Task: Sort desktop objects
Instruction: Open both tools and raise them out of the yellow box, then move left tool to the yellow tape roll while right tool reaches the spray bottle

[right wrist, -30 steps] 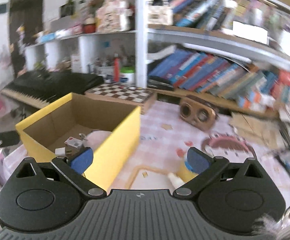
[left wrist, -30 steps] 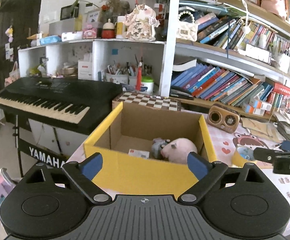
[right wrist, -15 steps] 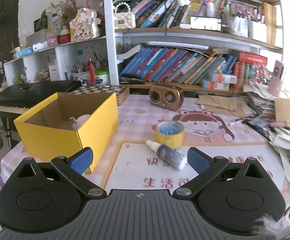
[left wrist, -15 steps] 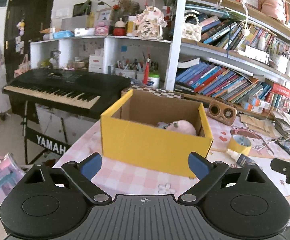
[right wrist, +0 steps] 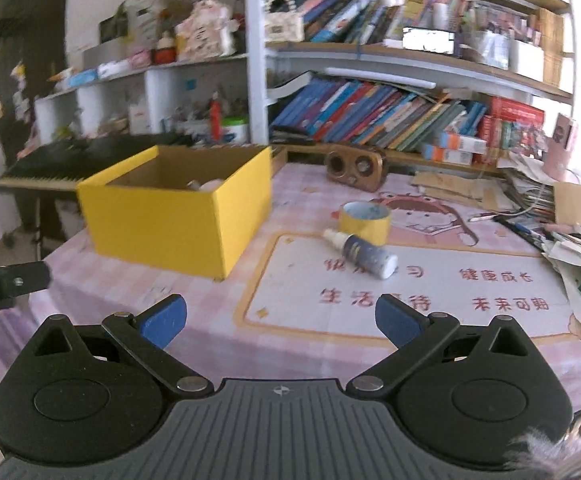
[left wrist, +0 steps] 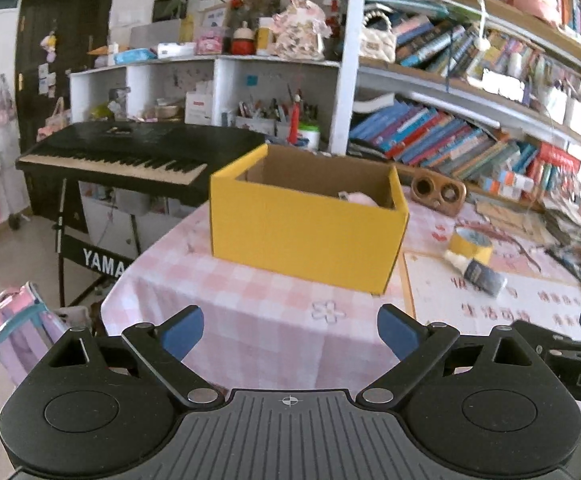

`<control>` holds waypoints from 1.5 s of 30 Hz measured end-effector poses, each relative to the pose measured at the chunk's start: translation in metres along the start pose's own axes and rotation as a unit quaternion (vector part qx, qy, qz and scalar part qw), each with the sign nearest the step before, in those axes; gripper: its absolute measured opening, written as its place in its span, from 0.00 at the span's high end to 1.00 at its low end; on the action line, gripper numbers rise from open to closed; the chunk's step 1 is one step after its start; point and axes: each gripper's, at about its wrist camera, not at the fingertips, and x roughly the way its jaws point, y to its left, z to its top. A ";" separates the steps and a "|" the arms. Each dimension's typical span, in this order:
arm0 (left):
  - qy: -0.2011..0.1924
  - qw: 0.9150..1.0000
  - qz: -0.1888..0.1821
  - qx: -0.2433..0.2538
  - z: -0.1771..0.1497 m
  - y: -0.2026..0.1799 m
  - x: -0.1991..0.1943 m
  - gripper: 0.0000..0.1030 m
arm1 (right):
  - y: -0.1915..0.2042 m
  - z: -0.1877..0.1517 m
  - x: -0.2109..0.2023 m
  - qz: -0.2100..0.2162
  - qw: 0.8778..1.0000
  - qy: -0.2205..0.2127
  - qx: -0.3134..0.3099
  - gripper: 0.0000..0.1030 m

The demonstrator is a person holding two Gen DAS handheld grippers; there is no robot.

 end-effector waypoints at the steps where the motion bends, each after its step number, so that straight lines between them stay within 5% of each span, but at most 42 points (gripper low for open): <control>1: 0.002 1.000 0.000 0.001 -0.001 0.000 0.000 0.07 | 0.002 -0.001 -0.002 0.001 1.000 0.000 -0.003 0.01; 17: 0.043 0.994 -0.047 0.091 -0.017 -0.036 0.009 0.07 | -0.014 -0.017 -0.004 -0.014 0.999 0.037 0.025 0.01; 45: 0.090 0.982 -0.130 0.107 -0.007 -0.129 0.066 0.07 | -0.106 -0.018 0.022 -0.102 0.989 0.087 0.064 0.02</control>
